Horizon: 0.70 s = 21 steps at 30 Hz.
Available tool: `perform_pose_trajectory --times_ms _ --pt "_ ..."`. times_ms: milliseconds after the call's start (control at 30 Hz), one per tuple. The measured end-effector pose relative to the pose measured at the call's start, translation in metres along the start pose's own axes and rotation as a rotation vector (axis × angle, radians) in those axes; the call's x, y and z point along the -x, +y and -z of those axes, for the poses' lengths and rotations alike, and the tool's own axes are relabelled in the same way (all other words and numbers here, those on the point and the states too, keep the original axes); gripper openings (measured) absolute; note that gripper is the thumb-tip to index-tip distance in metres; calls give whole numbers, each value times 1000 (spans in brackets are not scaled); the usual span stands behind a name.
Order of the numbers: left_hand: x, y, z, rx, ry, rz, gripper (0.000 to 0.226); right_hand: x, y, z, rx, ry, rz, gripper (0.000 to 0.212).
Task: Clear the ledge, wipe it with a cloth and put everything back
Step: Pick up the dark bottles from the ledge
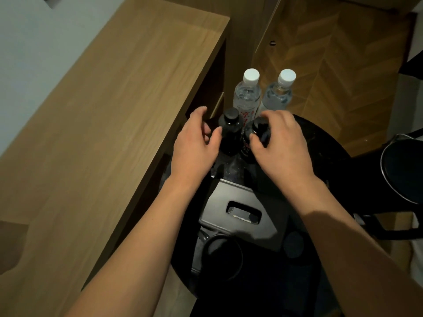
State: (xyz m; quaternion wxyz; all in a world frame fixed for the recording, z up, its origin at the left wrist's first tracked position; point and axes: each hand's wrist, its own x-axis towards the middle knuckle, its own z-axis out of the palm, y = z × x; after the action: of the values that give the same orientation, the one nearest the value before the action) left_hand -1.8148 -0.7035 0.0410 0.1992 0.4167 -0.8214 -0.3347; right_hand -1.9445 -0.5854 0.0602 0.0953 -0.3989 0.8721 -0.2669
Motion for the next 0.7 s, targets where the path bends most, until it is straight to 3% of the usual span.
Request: perform_pose_trajectory --times_ms 233,467,700 --pt "67 -14 42 -111 125 8 43 53 -40 -2 -102 56 158 46" --pt "145 -28 86 -245 299 60 39 96 -86 -17 -173 -86 399 48" --pt "246 -56 144 -324 499 306 41 158 -153 -36 -225 -283 650 47"
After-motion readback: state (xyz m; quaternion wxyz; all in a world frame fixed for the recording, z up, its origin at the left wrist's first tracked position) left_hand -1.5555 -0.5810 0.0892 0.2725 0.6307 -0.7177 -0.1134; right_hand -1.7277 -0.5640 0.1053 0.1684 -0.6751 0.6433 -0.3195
